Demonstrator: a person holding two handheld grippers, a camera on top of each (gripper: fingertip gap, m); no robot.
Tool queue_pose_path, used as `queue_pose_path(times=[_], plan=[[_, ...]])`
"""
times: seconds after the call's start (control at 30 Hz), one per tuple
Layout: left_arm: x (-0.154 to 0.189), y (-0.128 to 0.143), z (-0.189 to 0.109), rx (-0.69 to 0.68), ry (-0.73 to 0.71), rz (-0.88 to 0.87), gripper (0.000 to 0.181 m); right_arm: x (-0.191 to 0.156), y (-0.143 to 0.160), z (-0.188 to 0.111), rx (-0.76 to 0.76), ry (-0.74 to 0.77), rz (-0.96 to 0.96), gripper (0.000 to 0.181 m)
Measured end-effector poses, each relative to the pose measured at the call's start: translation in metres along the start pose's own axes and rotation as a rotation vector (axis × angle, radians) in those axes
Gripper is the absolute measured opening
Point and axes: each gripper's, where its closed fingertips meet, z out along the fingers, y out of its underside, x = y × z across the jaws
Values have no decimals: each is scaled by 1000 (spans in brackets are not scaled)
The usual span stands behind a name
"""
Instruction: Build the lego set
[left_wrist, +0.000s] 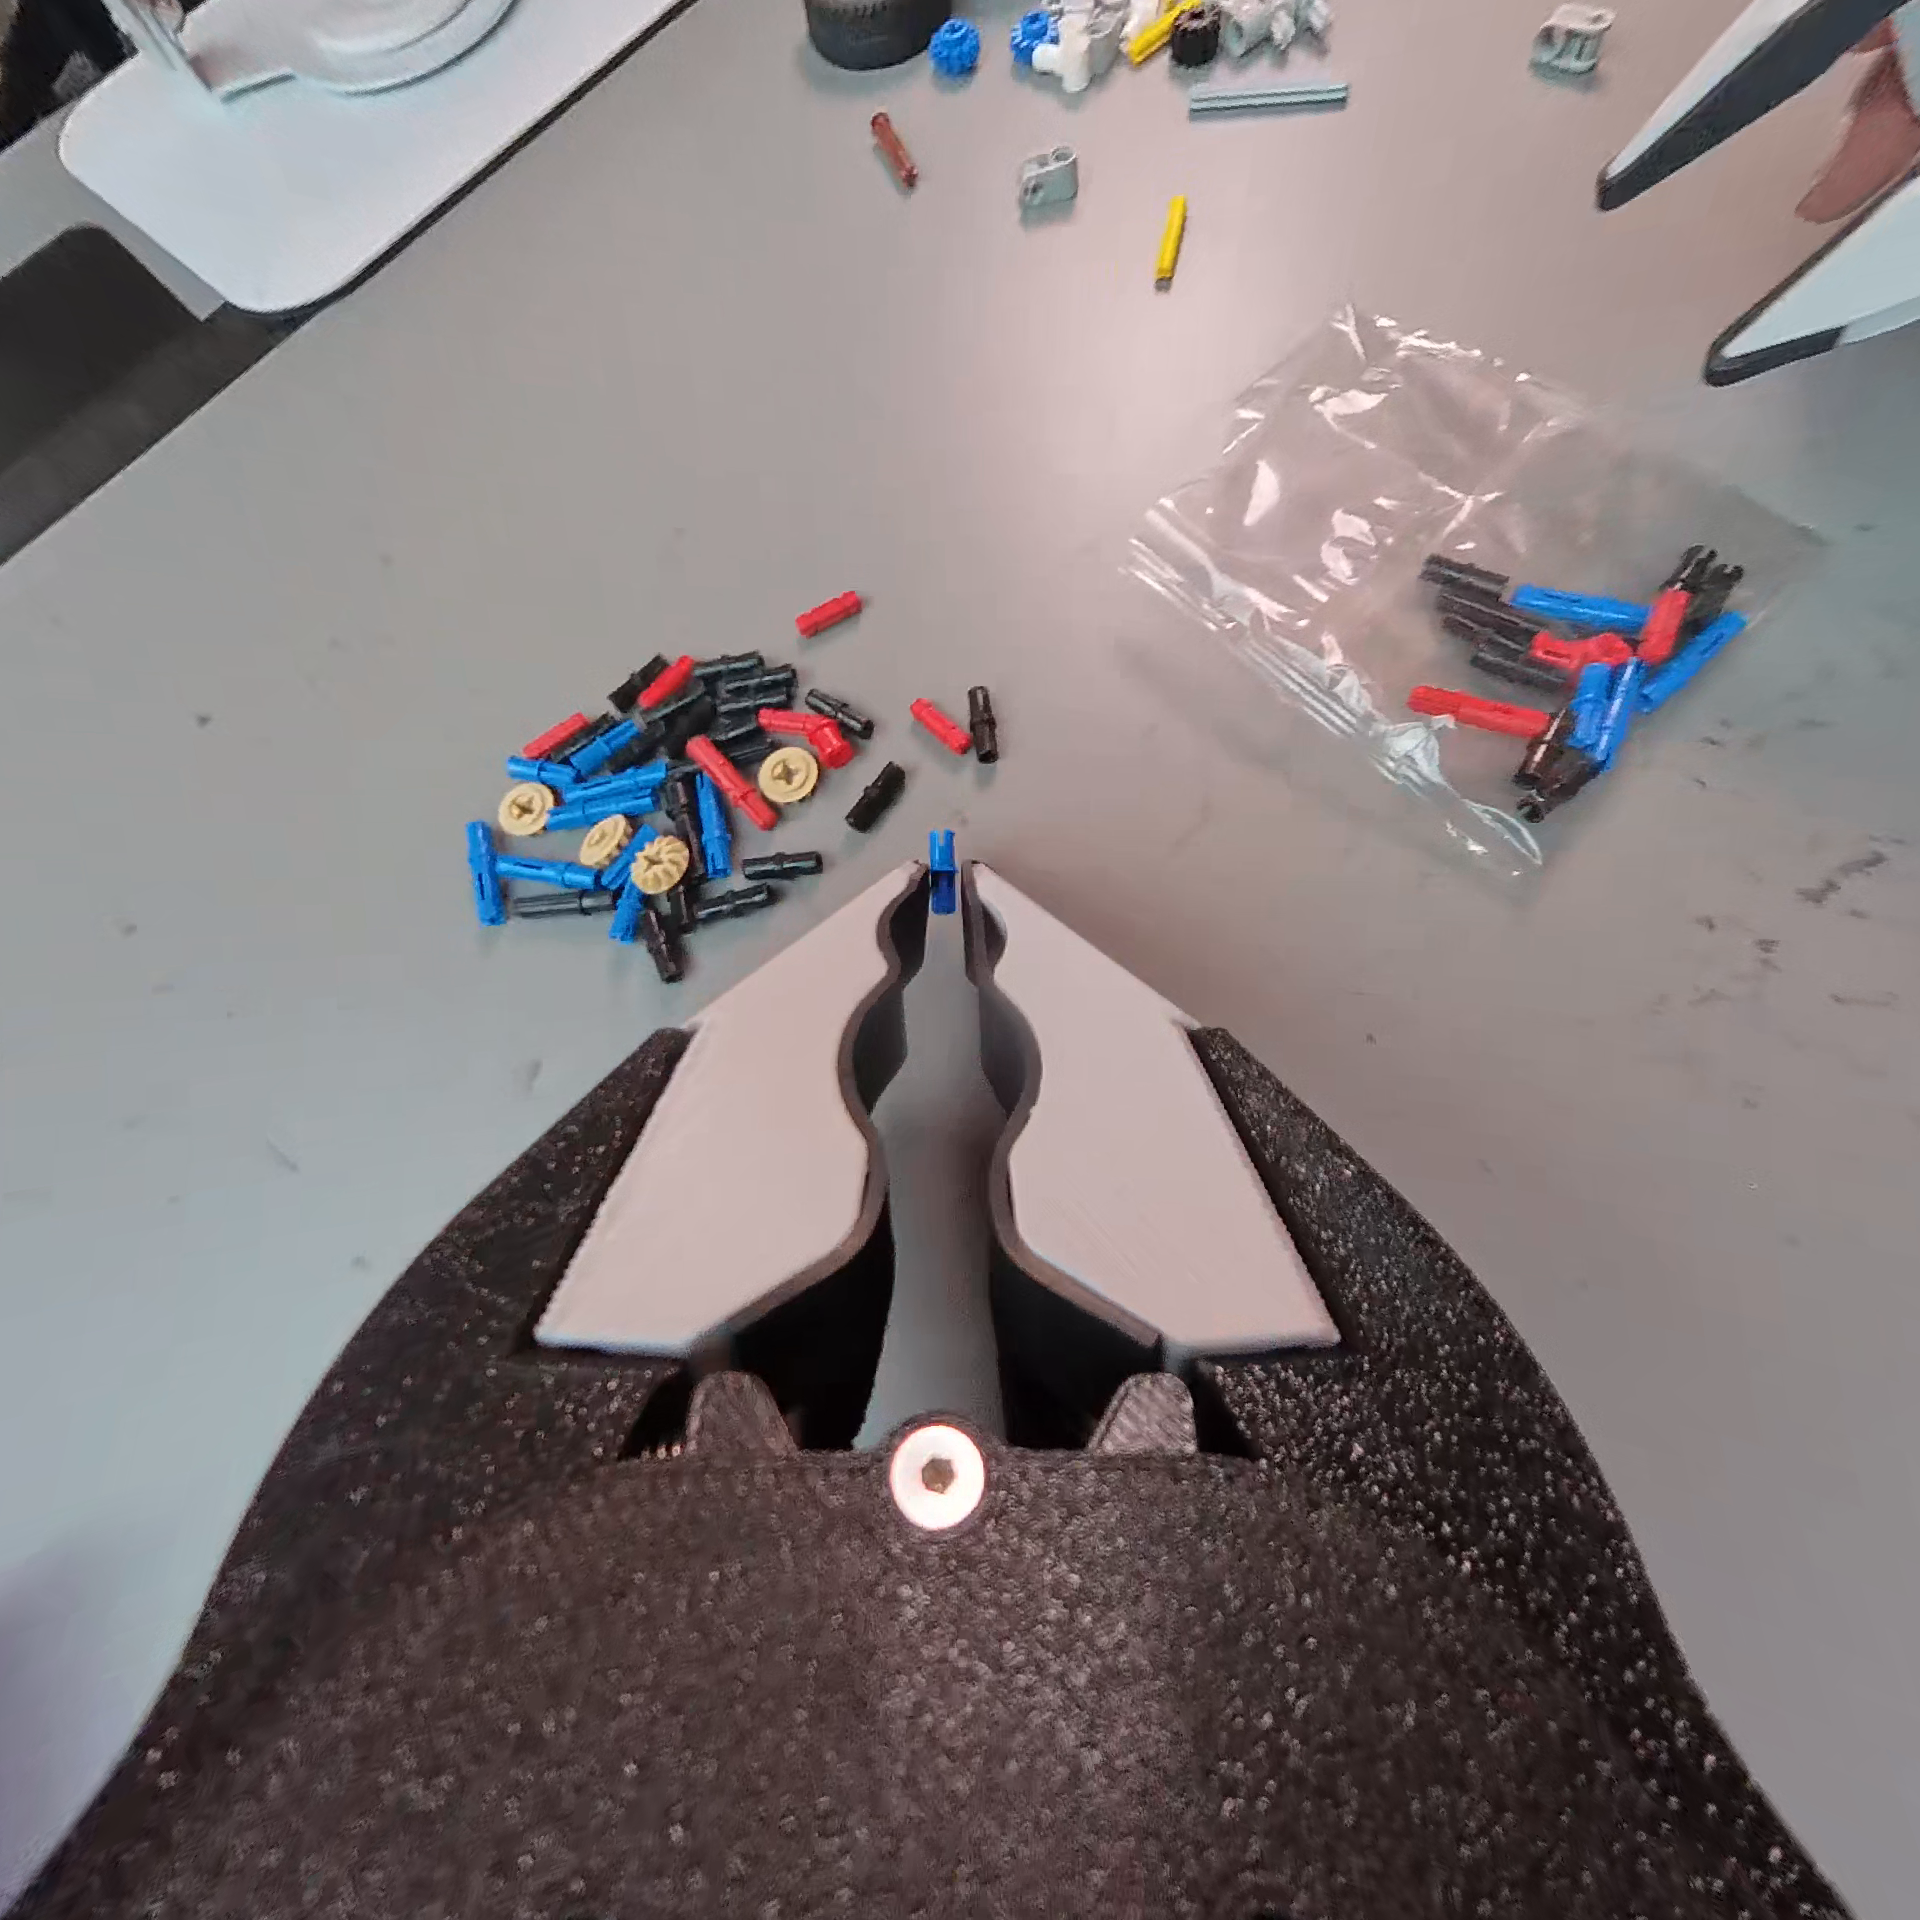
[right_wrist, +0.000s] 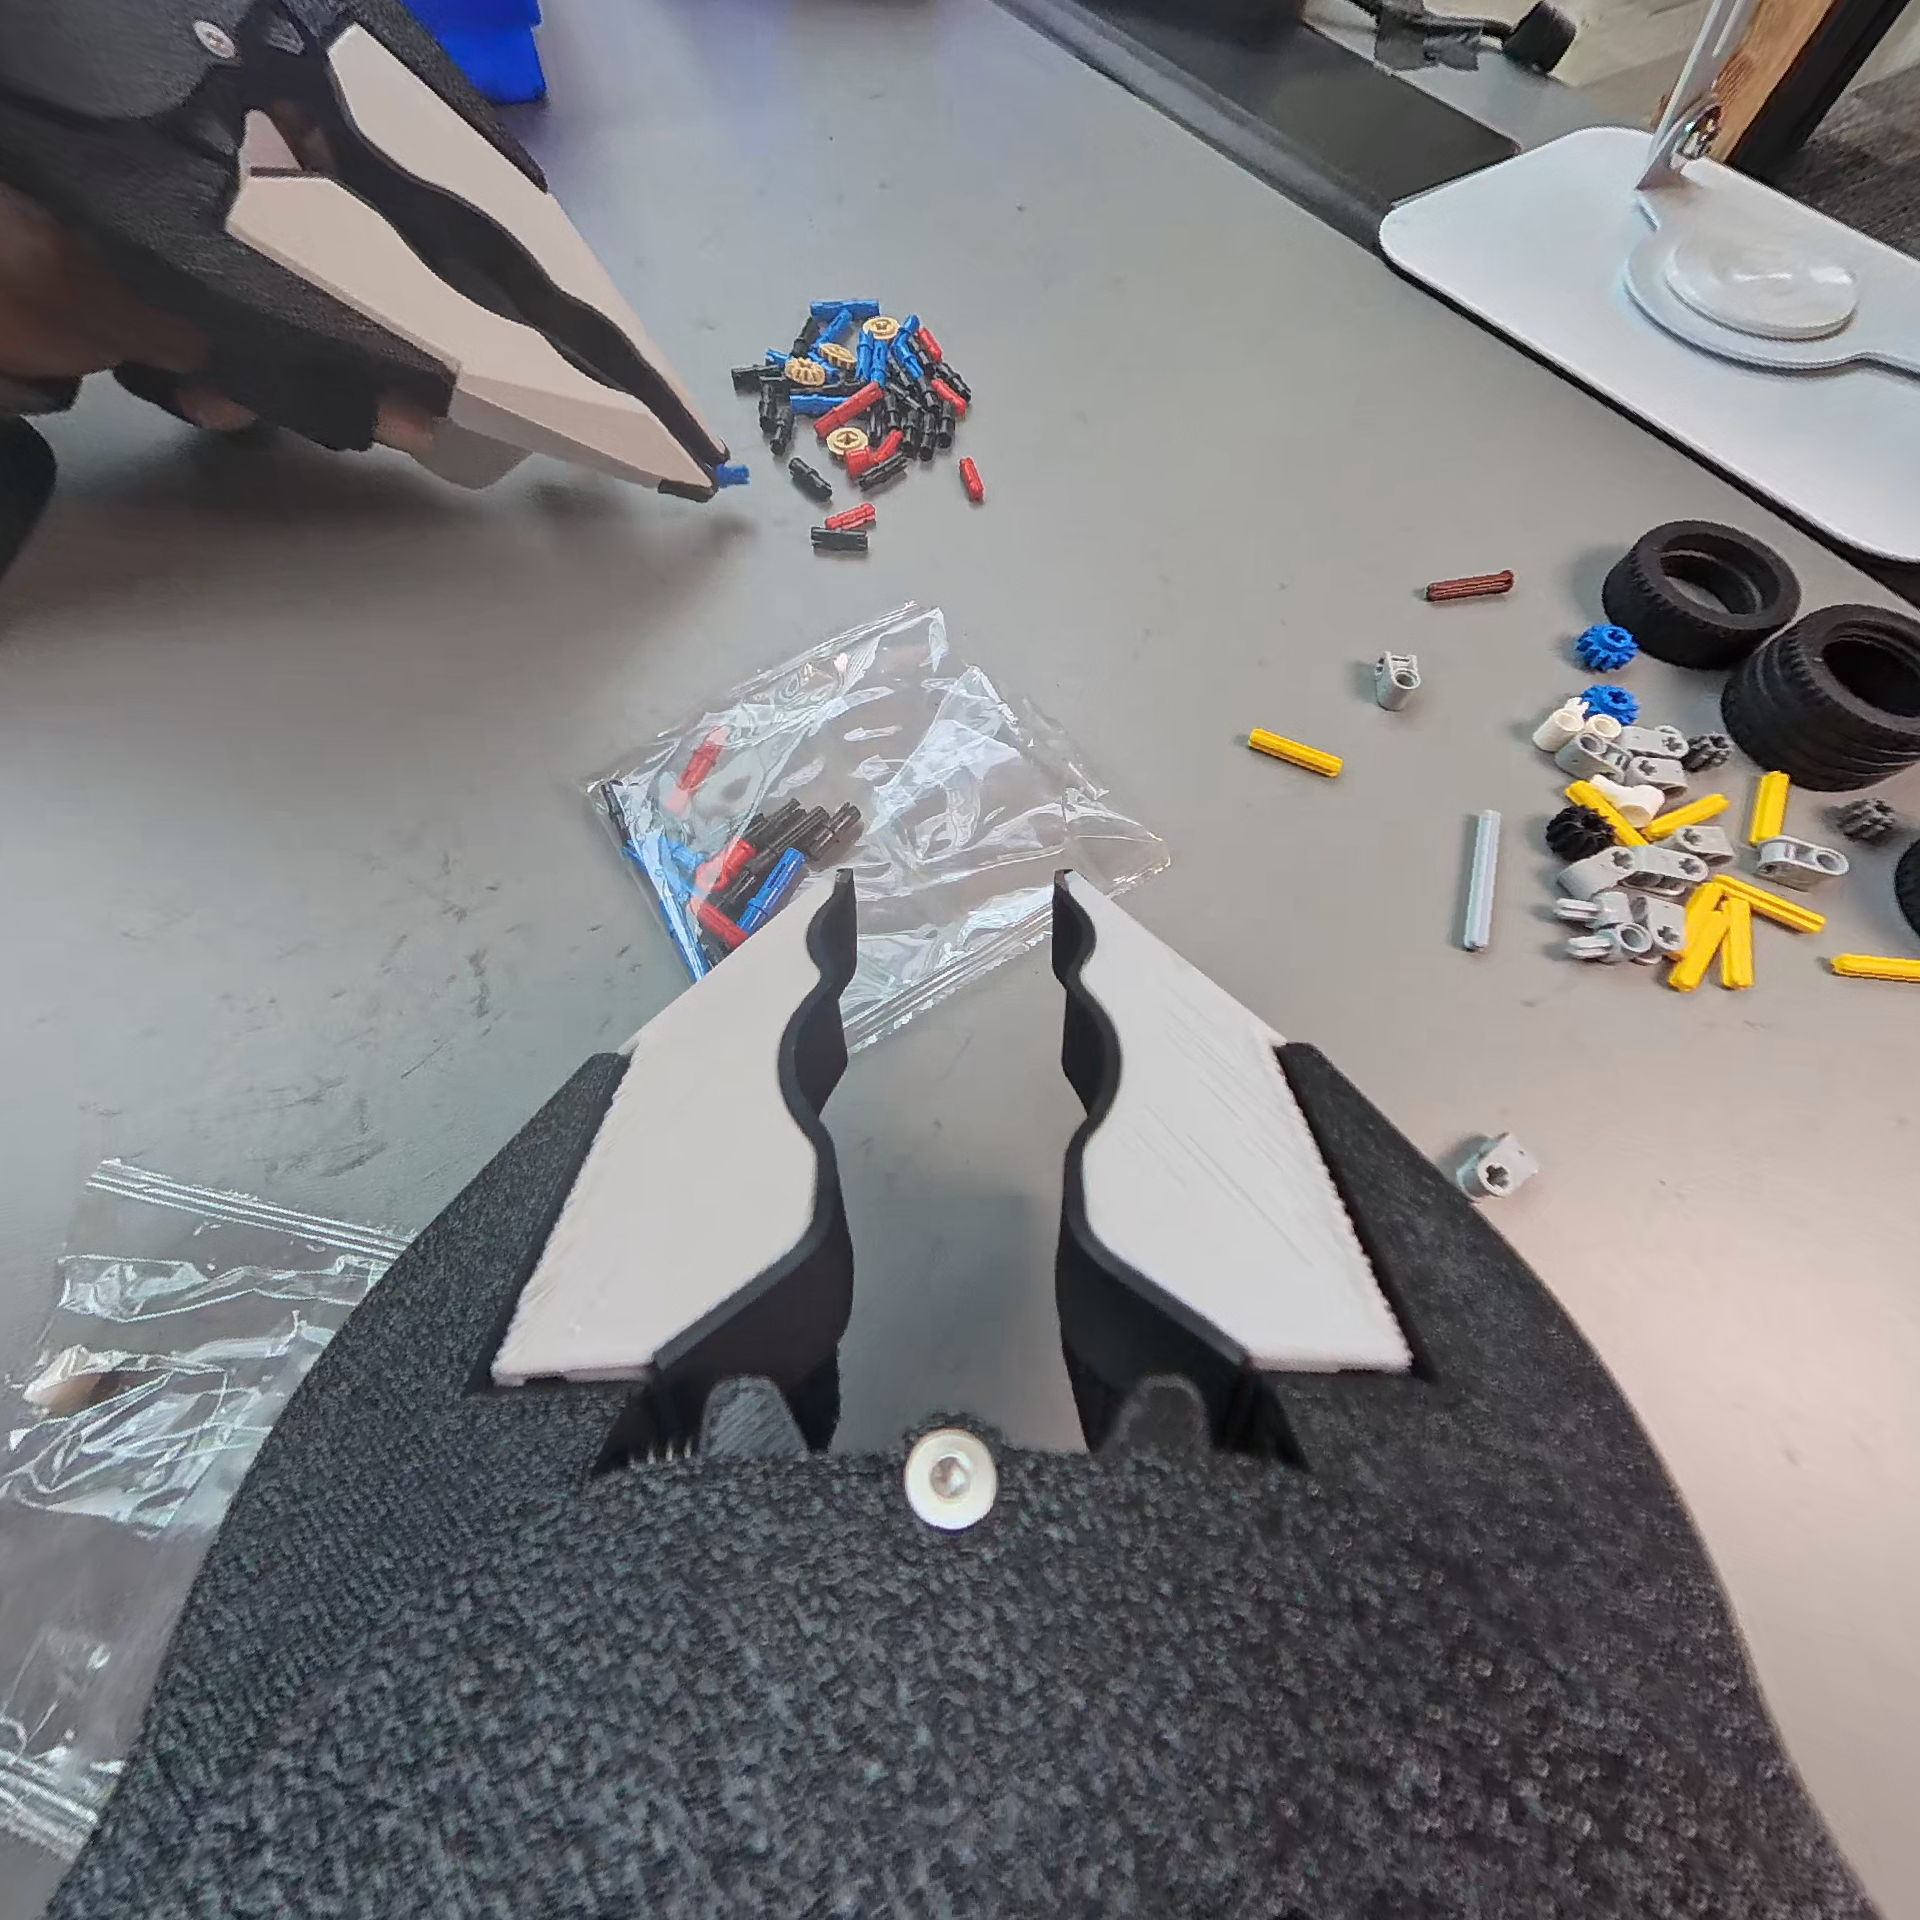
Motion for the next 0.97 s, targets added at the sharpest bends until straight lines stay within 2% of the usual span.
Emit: queue_pose_path(times=[0.03,0.1,0.2,0.33,0.43,0.57,0.67,0.8,0.97], plan=[[-4,5,1,-27,-16,-24,7,0,0,0,0,0,-2,37],[-9,9,2,-46,-23,-60,12,-1,0,0,1,2,-10,37],[-16,3,-3,1,-39,-102,25,-2,-6,-1,33,10,-31,37],[-13,-29,-17,185,-43,-90,41,-9,-29,-7,167,18,-67,37],[-10,-45,-21,252,-83,-59,45,-26,-60,-22,323,10,-101,35],[-13,-54,-10,229,-206,-10,35,-83,-114,-51,567,-128,-132,5],[-15,-62,4,194,-286,57,21,-121,-138,-60,642,-157,-210,0],[-20,-70,17,145,-403,180,9,-154,-149,-46,593,-201,-222,0],[-28,-73,19,107,-509,261,0,-162,-129,-7,452,-179,-229,0]])
